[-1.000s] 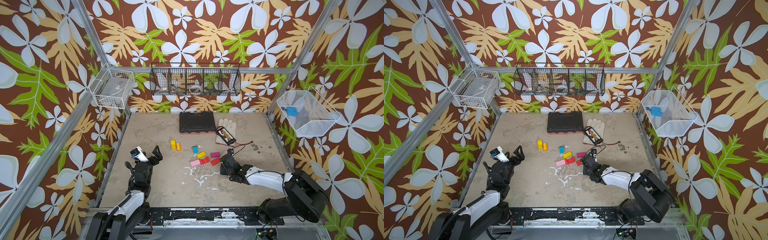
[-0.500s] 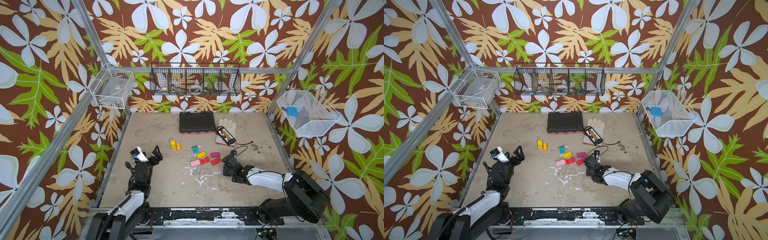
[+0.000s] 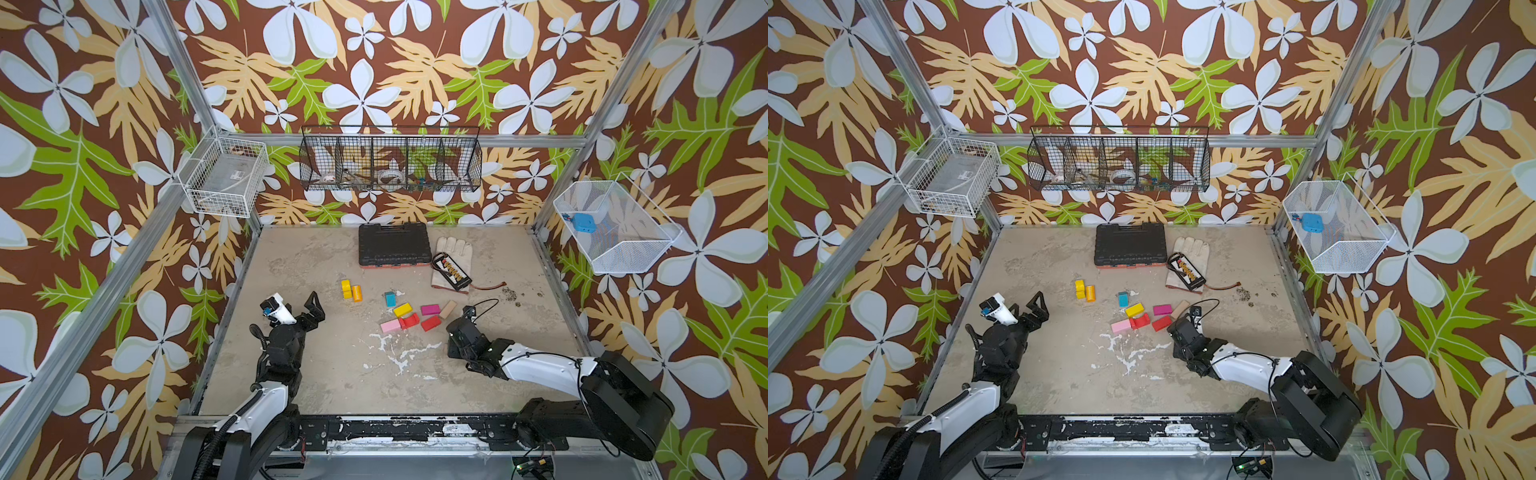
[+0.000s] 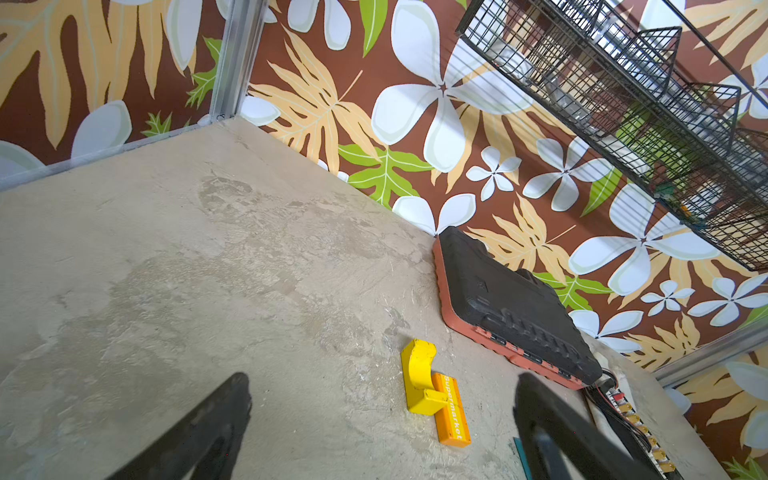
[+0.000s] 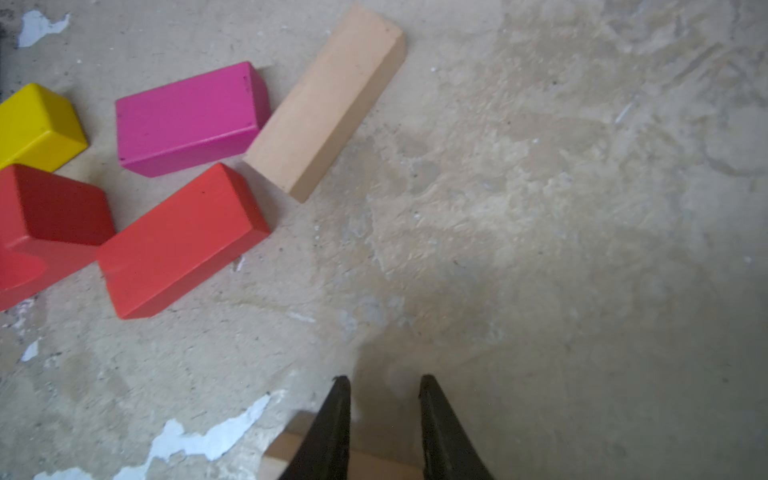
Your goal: Build the wood block tower
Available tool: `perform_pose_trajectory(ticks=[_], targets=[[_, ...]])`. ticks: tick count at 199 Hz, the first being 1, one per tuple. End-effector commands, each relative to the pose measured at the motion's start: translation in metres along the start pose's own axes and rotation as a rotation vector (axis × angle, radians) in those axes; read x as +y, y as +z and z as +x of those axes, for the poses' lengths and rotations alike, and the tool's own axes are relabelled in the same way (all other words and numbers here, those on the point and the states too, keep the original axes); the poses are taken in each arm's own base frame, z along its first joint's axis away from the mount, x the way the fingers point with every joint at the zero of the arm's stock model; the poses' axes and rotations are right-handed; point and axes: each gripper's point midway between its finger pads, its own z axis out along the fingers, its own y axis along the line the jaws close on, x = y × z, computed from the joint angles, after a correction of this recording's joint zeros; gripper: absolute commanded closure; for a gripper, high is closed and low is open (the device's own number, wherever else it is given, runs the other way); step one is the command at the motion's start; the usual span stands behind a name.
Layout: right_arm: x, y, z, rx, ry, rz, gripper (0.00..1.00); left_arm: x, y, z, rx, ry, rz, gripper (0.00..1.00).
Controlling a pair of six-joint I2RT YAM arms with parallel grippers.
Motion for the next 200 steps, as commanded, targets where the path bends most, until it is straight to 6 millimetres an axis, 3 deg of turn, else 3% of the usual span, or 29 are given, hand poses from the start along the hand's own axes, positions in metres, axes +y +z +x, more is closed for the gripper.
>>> perform_pose_trajectory(ticks=[1, 200], targets=[[0.000, -0.001, 0.001, -0.003, 0.000, 0.020, 0.70, -0.003, 0.000, -0.005, -0.023, -0.002, 0.011, 0.00], [0.012, -0.007, 0.013, 0.003, -0.045, -0.034, 0.66, 0.001, 0.003, 0.000, 0.010, -0.001, -0.014, 0.00]])
